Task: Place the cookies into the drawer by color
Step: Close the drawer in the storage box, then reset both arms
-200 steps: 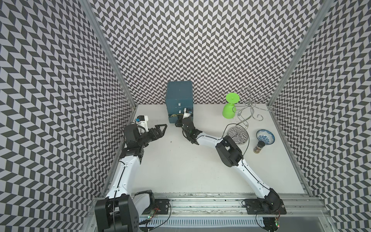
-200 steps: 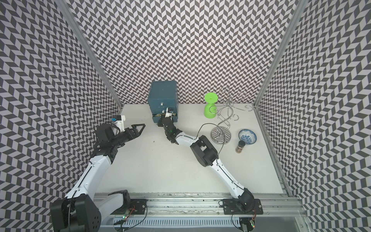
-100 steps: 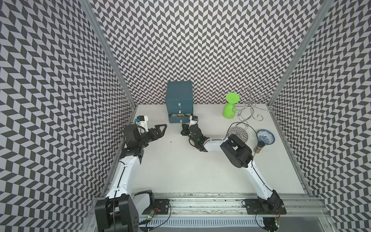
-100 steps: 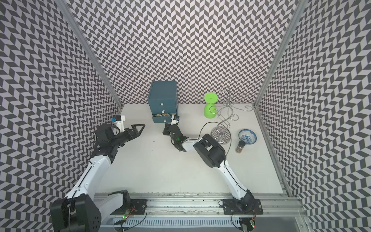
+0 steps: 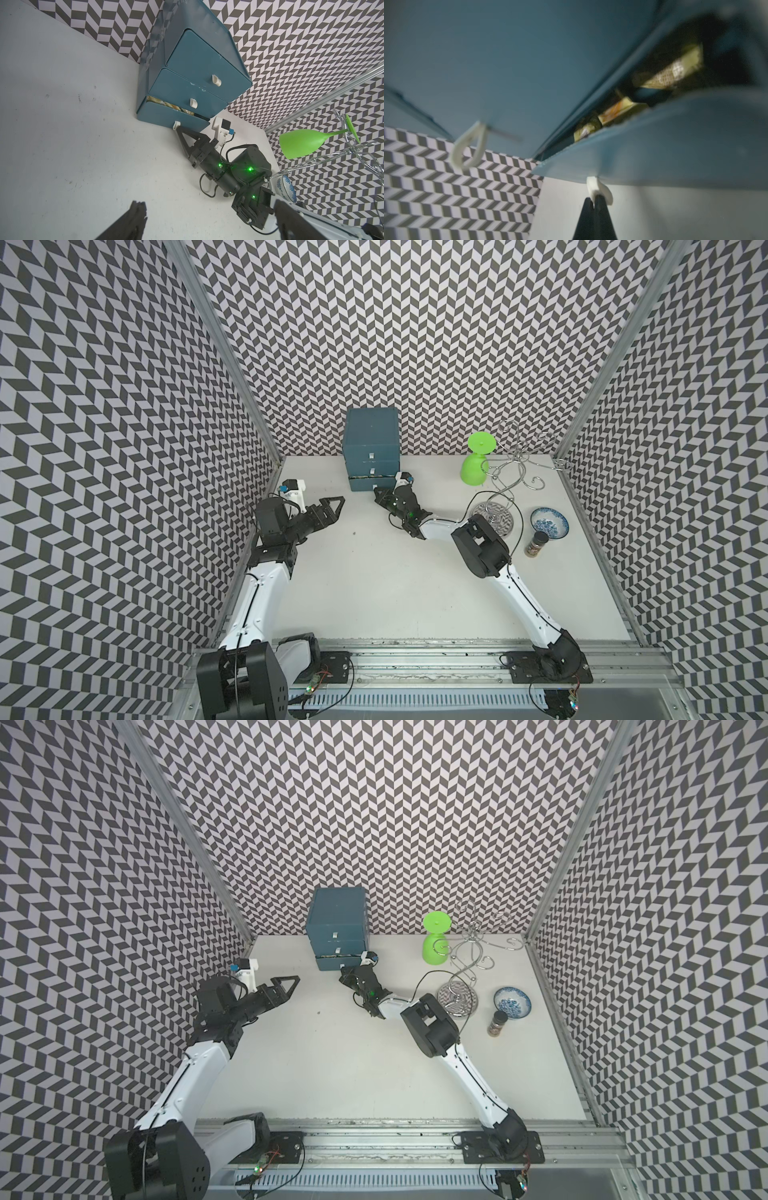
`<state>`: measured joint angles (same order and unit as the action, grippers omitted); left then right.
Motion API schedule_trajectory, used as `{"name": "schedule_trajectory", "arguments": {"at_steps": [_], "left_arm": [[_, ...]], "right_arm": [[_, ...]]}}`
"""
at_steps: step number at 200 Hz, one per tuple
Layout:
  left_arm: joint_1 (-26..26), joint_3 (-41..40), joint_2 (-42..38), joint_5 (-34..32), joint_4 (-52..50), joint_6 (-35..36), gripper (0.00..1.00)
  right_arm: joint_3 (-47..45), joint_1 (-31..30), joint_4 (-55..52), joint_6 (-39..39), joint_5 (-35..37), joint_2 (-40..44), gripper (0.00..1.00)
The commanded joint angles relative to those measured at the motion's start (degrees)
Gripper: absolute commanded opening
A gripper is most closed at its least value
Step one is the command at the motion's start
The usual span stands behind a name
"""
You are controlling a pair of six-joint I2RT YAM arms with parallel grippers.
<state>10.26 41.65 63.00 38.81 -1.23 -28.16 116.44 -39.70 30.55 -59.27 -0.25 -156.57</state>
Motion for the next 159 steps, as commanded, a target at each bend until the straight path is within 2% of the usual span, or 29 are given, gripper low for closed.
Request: {"name": "schedule_trajectory", "arguments": {"at_steps": [1,25,50,62,83,103,121,135,147,159], "left_arm": [[0.5,-0.82,-0.03,1.18,1.91,-0.08,0.99],[0.67,-0.82,-0.05,1.37,2.03,-0.23,0.99],[1.03,-0.9,0.01,1.42,2.2,-0.28,1.0],[1.34,-0.93,-0.04,1.45,2.34,-0.31,0.99],[1.86,-1.03,-0.55,0.97,2.41,-0.32,1.0],[2.25,-1.02,-1.41,-0.09,2.12,-0.07,1.0],[2.49,-0.71,-2.82,-2.52,1.28,0.57,1.0],[2.15,-0.51,-4.91,-5.46,0.03,1.59,0.99],[0.82,-0.65,-7.36,-9.2,-0.74,2.52,1.0],[-1.61,-0.91,-10.0,-14.05,-1.43,3.23,1.0]], "right_arm": [[8.35,-0.07,-4.46,-2.81,2.53,-5.53,0.03],[16.88,0.54,-5.46,-4.36,5.6,-10.53,0.03],[16.16,0.81,-3.67,-5.8,3.2,-9.85,0.03],[8.61,0.44,0.32,-4.49,1.07,-4.98,0.03],[-10.95,-0.95,8.14,-0.86,0.76,8.44,0.03],[-26.68,-2.1,12.66,2.96,-1.44,20.62,0.1],[-39.39,-3.02,12.58,8.37,-5.31,31.72,0.23],[-49.41,-4.08,10.06,15.01,-5.63,41.27,0.32],[-57.19,-4.95,5.86,22.23,-4.34,50.07,0.37],[-64.31,-6.32,0.72,29.71,0.2,59.29,0.43]]}}
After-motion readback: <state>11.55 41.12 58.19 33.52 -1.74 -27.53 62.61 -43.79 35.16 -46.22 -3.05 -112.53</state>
